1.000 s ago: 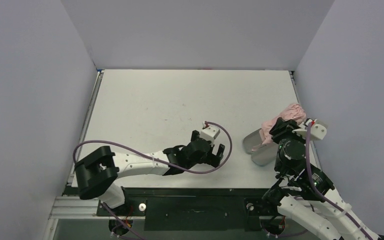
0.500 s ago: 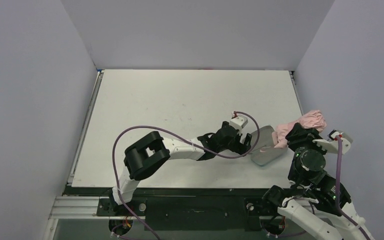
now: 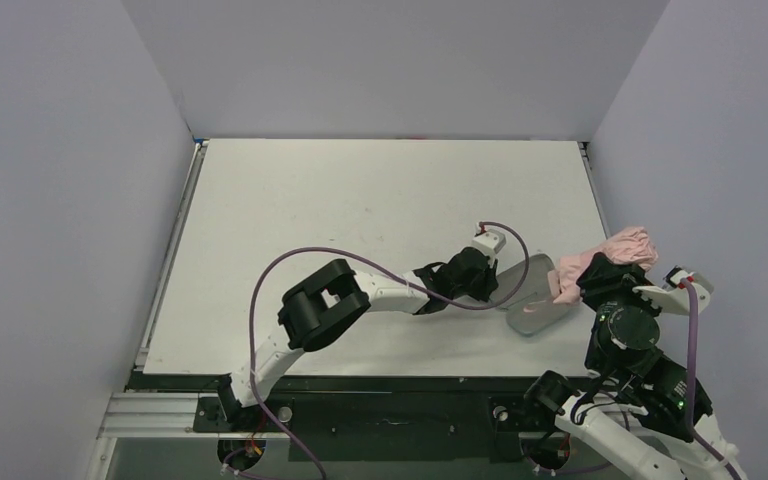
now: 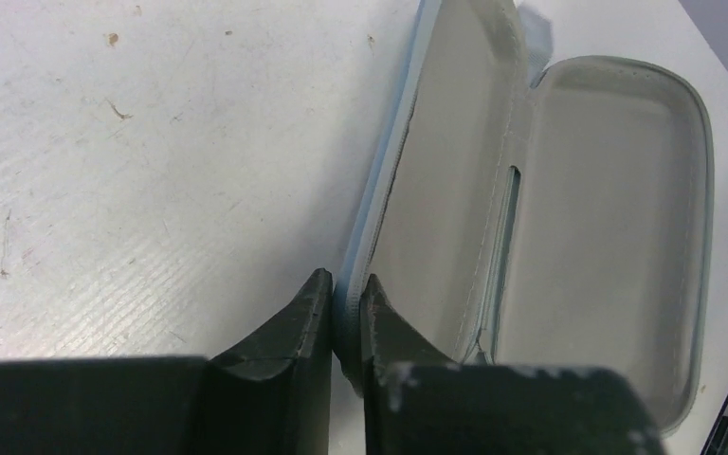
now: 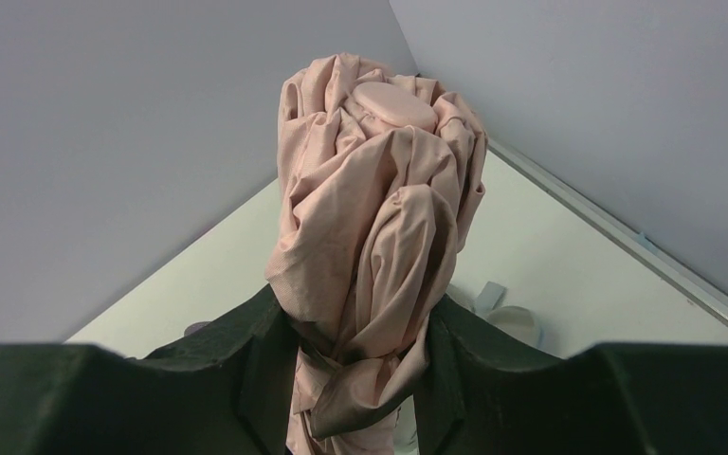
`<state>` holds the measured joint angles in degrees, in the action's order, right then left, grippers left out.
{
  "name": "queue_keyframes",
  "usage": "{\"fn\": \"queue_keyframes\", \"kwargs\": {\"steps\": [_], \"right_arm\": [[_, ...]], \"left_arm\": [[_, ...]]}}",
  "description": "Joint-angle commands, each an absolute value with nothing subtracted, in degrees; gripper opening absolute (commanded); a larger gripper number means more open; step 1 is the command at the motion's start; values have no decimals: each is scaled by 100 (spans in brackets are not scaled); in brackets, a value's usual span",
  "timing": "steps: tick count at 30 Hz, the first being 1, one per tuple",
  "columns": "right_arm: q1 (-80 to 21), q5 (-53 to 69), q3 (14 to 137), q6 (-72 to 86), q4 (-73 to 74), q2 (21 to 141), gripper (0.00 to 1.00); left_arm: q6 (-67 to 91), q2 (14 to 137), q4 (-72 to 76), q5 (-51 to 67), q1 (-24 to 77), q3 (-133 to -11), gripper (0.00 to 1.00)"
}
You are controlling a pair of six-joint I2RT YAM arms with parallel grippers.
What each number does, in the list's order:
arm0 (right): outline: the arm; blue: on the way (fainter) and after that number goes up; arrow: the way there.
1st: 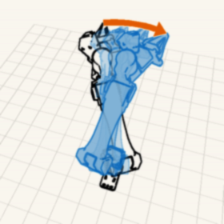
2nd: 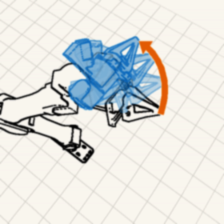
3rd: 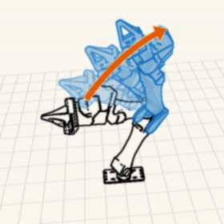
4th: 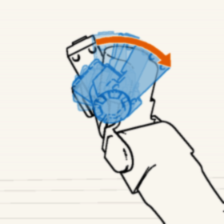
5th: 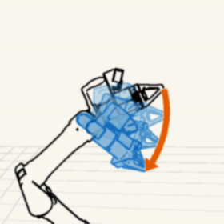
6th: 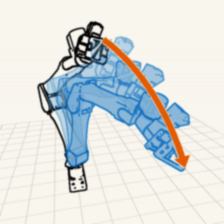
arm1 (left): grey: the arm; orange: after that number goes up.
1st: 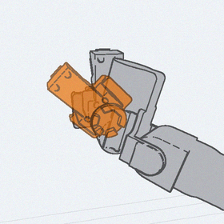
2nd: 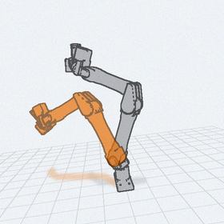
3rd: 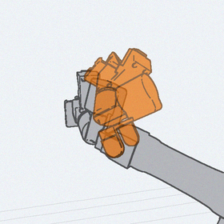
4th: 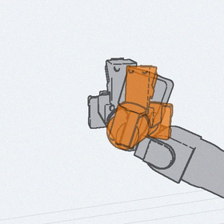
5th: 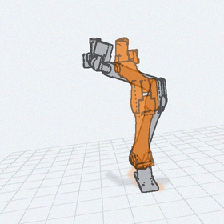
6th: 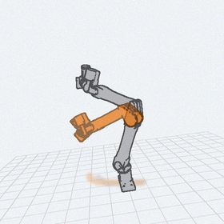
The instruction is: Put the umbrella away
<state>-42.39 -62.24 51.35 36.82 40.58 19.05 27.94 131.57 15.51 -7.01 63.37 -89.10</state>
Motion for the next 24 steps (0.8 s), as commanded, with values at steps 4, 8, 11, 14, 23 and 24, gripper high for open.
{"fn": "queue_keyframes", "kwargs": {"steps": [4,8,11,14,23,24], "right_arm": [[-4218,-5707,5329,3770,3981,1920,0],[-4210,-5333,5308,3828,3952,2118,0],[-4218,-4959,5189,3860,3780,2283,0],[-4218,-4153,4968,3751,3224,2363,0],[-4198,-1105,4091,3366,1249,2827,0],[-4189,-944,4035,3357,1033,2957,0]], "left_arm": [[2907,12514,1654,-1186,6303,-8296,0],[2997,11567,1612,-1699,6302,-7157,0],[3015,10635,1480,-2164,6313,-6360,0],[3044,9696,1083,-2649,6370,-5477,0],[3225,7695,244,-3743,6525,-3799,27],[3236,7483,114,-3783,6529,-3736,35]]}}
